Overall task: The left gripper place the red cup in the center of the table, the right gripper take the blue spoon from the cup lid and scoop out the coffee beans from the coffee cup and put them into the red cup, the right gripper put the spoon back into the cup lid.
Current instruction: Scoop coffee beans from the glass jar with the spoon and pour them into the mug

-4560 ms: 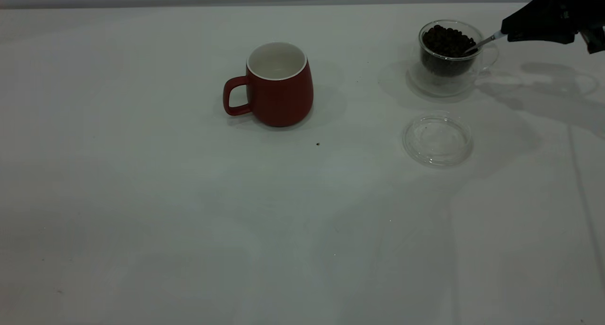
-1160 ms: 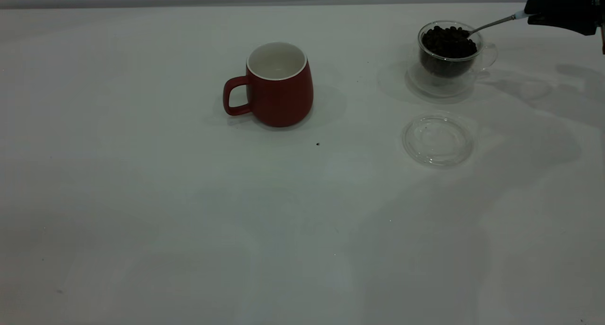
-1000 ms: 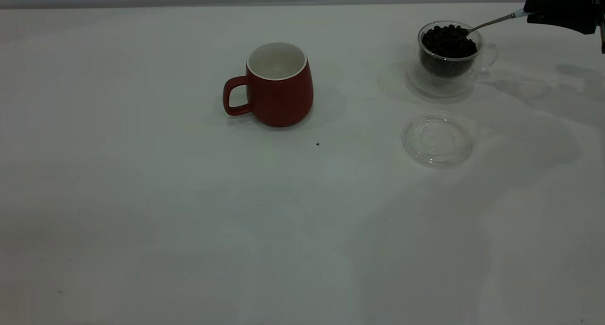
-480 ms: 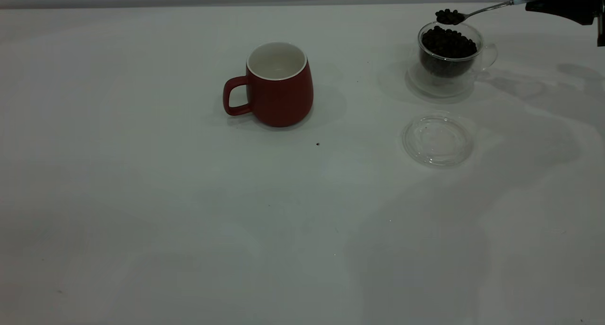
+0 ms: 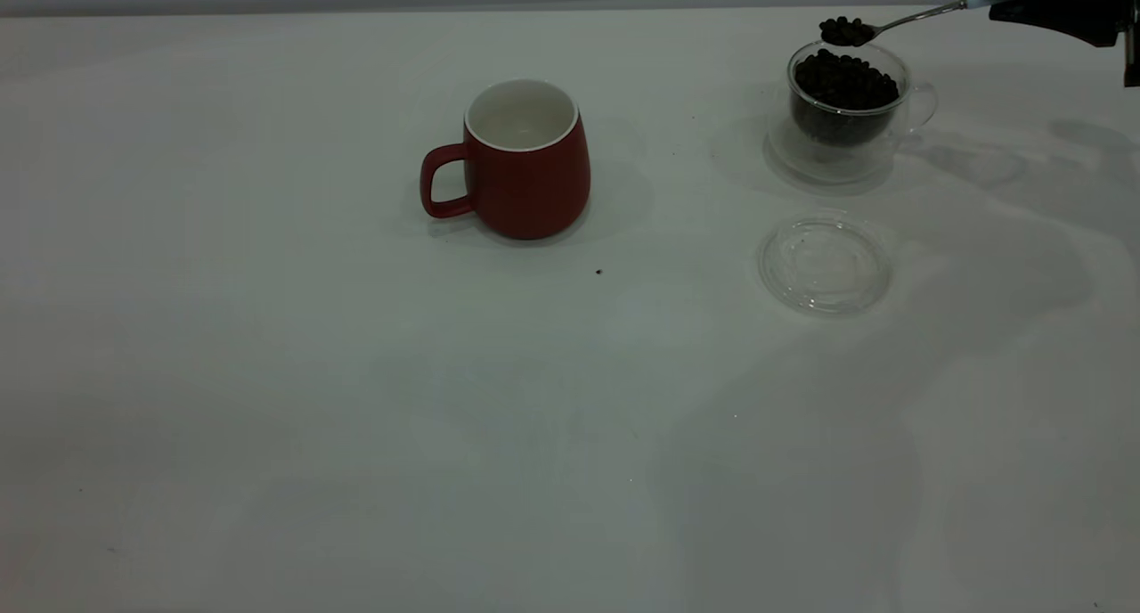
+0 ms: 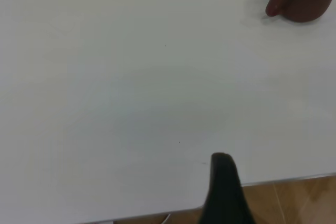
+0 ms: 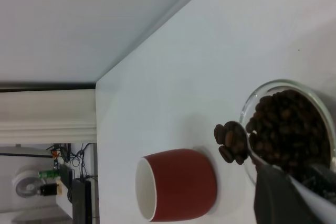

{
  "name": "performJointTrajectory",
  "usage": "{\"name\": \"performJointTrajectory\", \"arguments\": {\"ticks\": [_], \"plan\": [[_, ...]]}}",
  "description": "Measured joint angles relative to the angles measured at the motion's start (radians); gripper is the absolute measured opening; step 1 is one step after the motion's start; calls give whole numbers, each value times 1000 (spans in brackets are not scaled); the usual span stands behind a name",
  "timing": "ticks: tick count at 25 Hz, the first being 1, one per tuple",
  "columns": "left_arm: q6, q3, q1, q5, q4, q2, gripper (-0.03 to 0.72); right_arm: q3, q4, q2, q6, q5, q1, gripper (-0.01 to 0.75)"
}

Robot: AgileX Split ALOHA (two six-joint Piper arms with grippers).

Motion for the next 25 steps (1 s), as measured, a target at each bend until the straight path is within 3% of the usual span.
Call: {"name": "performJointTrajectory", "arguments": {"ticks": [13, 25], "plan": [[0, 0, 0, 0, 0, 0, 587, 0, 52, 0, -8, 34, 117, 101], [0, 0, 0, 0, 0, 0, 587, 0, 105, -1, -22, 33, 280, 101]]}}
